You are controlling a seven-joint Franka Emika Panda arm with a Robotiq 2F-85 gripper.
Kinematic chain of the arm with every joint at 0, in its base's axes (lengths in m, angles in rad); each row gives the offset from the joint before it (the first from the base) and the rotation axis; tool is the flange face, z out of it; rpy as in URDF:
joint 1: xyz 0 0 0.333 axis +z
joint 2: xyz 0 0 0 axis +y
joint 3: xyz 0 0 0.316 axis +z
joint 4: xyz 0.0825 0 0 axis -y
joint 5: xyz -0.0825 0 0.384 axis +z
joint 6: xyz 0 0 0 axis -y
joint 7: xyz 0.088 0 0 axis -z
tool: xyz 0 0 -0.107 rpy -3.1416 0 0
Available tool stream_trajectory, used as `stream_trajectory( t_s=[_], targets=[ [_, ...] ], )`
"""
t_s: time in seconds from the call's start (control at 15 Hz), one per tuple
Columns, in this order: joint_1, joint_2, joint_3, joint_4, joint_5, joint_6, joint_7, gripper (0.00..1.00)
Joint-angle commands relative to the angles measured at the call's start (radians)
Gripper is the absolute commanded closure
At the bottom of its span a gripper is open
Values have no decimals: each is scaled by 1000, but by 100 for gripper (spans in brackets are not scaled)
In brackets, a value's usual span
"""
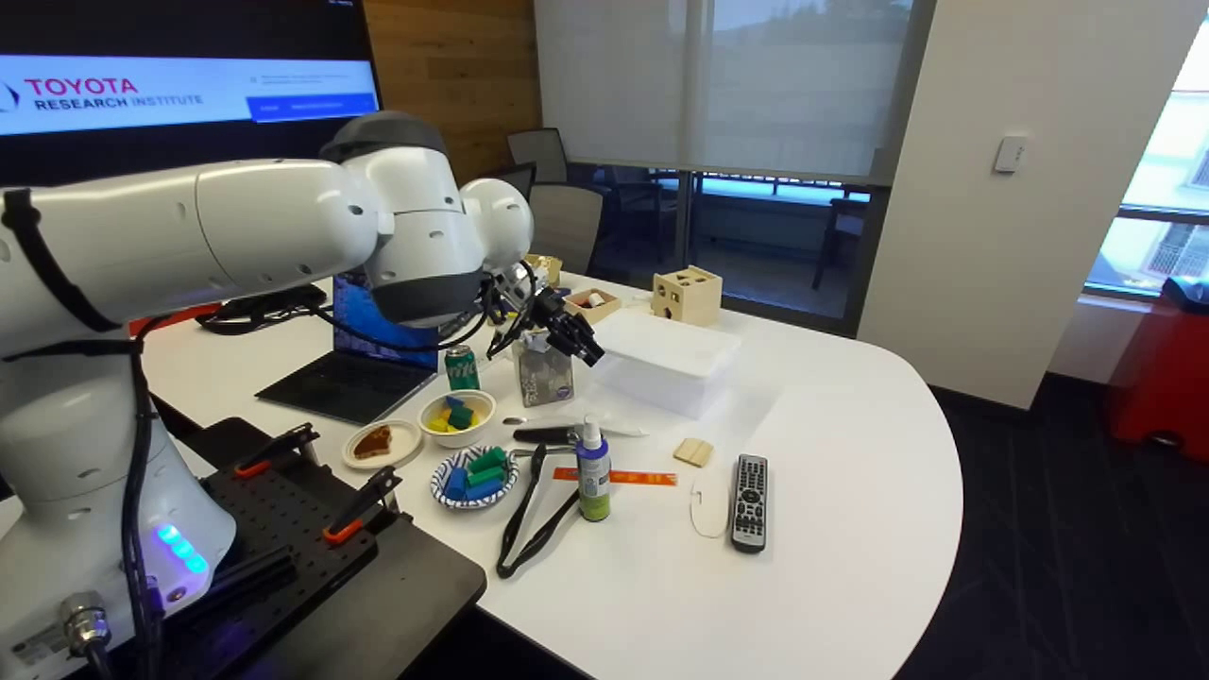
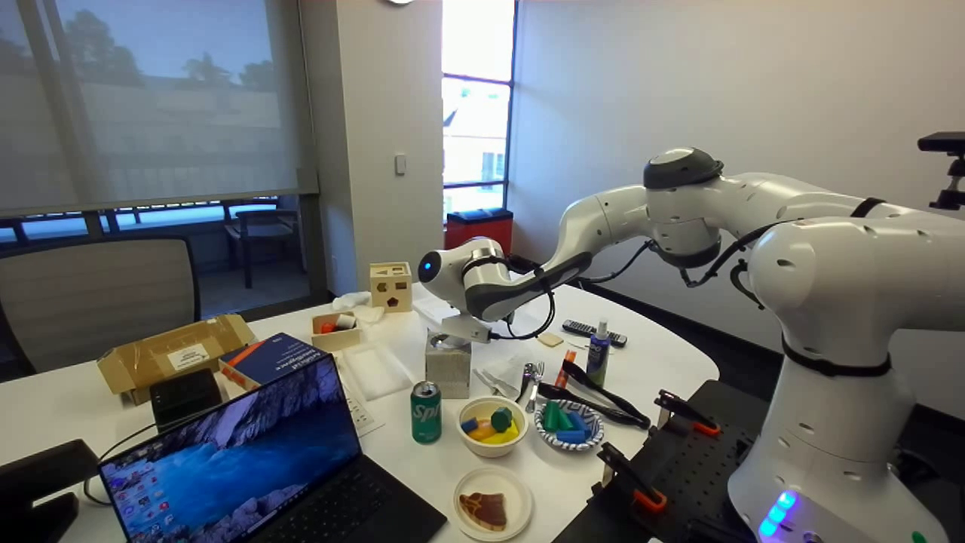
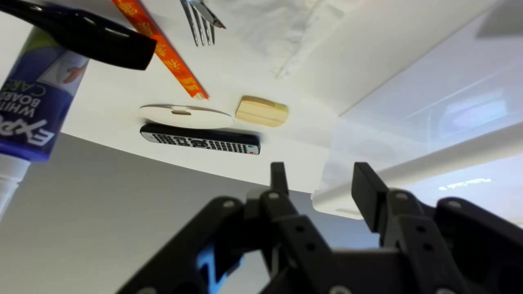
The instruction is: Remove the blocks from the white plate and put them in the white bowl then use the napkin to wipe the pizza slice on the plate.
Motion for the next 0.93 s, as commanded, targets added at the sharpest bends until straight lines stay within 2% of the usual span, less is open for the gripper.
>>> stream_trajectory(
  t_s=[0.0, 0.2, 0.4, 0.87],
  targets=[
    [-44, 32, 79, -101, 53, -108, 17, 22],
    [-87, 46, 157, -191, 153, -214, -7, 1],
    [-175, 32, 220, -303, 234, -174, -119, 0],
    [-395, 21, 232, -511, 214, 69, -391, 0]
  ],
)
